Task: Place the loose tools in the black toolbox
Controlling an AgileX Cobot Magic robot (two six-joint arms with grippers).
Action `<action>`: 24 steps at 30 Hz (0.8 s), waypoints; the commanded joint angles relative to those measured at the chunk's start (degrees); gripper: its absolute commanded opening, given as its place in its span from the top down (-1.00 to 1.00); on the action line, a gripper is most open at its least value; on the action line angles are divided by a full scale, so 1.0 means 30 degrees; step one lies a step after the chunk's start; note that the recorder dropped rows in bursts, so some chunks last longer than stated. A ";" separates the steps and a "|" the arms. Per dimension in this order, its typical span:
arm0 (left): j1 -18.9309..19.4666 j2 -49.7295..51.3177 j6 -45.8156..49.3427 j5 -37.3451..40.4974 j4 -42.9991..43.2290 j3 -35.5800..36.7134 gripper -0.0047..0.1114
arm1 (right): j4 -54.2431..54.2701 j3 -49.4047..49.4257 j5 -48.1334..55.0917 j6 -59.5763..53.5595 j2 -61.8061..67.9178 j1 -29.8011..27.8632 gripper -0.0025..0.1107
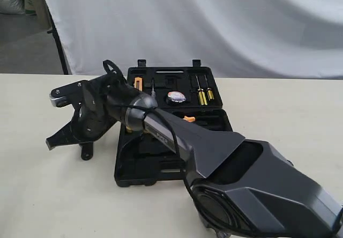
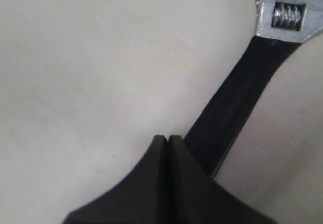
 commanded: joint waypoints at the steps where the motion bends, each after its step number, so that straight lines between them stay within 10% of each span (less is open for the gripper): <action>1: 0.0484 -0.0061 -0.0091 -0.0138 0.0085 -0.0051 0.91 | 0.0422 0.0195 0.5234 -0.0587 0.0219 0.0332 0.96; 24: 0.0484 -0.0061 -0.0091 -0.0138 0.0085 -0.0051 0.91 | 0.0220 0.0273 0.4713 -0.3764 -0.1667 0.0494 0.96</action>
